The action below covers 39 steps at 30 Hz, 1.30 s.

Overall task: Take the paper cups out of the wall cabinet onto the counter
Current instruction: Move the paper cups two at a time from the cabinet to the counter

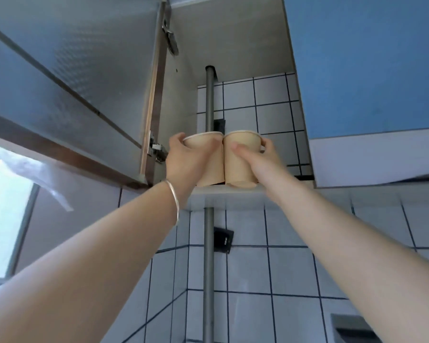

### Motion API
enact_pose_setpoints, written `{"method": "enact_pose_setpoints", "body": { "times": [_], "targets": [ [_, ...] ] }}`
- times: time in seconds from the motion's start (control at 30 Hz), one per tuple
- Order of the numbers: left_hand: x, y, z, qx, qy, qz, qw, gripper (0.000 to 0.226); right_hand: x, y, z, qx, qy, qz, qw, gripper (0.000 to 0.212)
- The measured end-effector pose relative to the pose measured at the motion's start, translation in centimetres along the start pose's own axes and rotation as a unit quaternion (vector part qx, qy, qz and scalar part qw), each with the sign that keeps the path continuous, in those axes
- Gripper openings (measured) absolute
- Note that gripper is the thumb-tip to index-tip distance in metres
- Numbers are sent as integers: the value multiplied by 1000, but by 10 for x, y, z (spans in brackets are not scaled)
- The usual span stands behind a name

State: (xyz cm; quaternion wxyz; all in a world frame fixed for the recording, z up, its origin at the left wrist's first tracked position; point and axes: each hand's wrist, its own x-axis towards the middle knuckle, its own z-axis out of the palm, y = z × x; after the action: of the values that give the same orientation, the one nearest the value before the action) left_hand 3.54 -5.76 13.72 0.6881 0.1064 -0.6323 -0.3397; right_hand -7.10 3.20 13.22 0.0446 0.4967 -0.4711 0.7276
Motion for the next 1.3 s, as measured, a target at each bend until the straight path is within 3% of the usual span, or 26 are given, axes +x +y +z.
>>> {"method": "enact_pose_setpoints", "body": {
  "times": [0.07,0.17,0.27,0.57,0.8,1.0,1.1,1.17,1.3],
  "targets": [
    [-25,-7,-5,-36,-20,-42,998,81,-30,8,2,32,-3,20,999,56],
    [-67,-16,-18,-52,-30,-92,994,66,-71,29,10,99,4,57,993,55],
    [-104,-32,-41,-26,-11,-131,991,77,-110,52,23,116,-3,80,990,58],
    [-251,-54,-151,30,42,-204,978,58,-283,80,57,163,-72,167,970,77],
    [-369,-34,-269,98,100,-239,961,61,-432,67,98,187,-148,258,936,65],
    [-443,6,-384,193,210,-248,926,69,-538,32,160,242,-264,342,869,65],
    [-482,33,-431,242,271,-243,899,67,-584,7,188,275,-315,367,831,48],
    [-507,53,-459,267,313,-246,878,66,-614,-11,206,307,-354,379,798,43],
    [-559,99,-504,329,414,-233,816,71,-670,-42,226,327,-455,374,739,53]
  ]
}}
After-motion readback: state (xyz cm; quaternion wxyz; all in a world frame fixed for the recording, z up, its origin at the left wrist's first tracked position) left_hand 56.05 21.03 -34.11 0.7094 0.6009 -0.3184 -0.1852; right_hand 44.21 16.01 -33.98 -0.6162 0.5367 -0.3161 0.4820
